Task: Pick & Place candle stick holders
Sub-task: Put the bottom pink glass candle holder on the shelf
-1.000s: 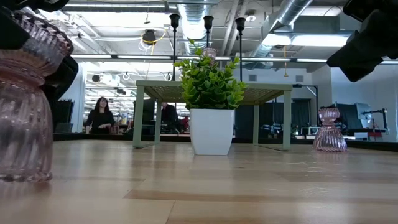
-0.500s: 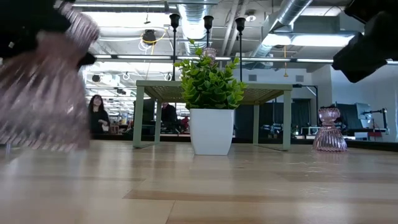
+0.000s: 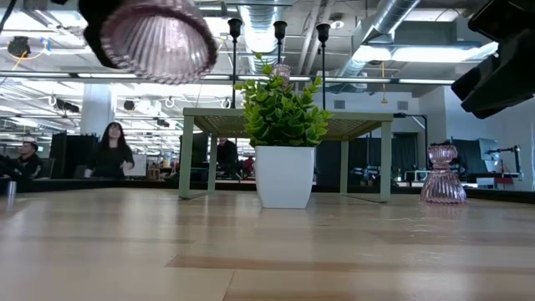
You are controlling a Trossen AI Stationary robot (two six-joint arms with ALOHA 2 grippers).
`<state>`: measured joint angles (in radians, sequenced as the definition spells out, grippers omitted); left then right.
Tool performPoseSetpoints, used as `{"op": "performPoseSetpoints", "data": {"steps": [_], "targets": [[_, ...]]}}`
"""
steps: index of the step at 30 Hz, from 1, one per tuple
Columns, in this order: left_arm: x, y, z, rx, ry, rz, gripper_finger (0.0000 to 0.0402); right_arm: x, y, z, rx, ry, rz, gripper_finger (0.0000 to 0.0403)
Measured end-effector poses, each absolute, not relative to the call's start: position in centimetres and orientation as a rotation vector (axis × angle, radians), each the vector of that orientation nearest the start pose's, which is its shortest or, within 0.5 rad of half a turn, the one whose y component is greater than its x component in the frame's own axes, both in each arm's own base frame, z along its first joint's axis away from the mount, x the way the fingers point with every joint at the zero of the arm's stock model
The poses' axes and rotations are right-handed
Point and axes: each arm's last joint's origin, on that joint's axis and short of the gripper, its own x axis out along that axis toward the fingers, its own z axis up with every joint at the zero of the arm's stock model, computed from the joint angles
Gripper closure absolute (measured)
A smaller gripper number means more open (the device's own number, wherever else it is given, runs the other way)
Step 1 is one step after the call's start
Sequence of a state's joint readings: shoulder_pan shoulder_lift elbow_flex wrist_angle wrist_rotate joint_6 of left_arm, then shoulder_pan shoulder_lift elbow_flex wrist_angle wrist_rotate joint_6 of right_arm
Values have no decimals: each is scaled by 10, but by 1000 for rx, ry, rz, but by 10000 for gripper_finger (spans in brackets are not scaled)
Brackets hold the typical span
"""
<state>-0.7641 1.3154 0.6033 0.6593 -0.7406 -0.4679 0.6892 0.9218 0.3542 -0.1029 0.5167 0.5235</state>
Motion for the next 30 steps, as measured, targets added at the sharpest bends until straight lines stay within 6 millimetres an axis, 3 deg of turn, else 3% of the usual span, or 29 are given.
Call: {"op": "performPoseSetpoints", "data": {"steps": [11,24,30], "targets": [[218,-140,250,-440,18,72,256,137,102,173,100,598,48,403],[223,-129,252,-443,7,110,256,137,102,173,42,593,58,403],[218,-125,268,-398,-36,110,256,137,102,173,19,592,64,403]]}}
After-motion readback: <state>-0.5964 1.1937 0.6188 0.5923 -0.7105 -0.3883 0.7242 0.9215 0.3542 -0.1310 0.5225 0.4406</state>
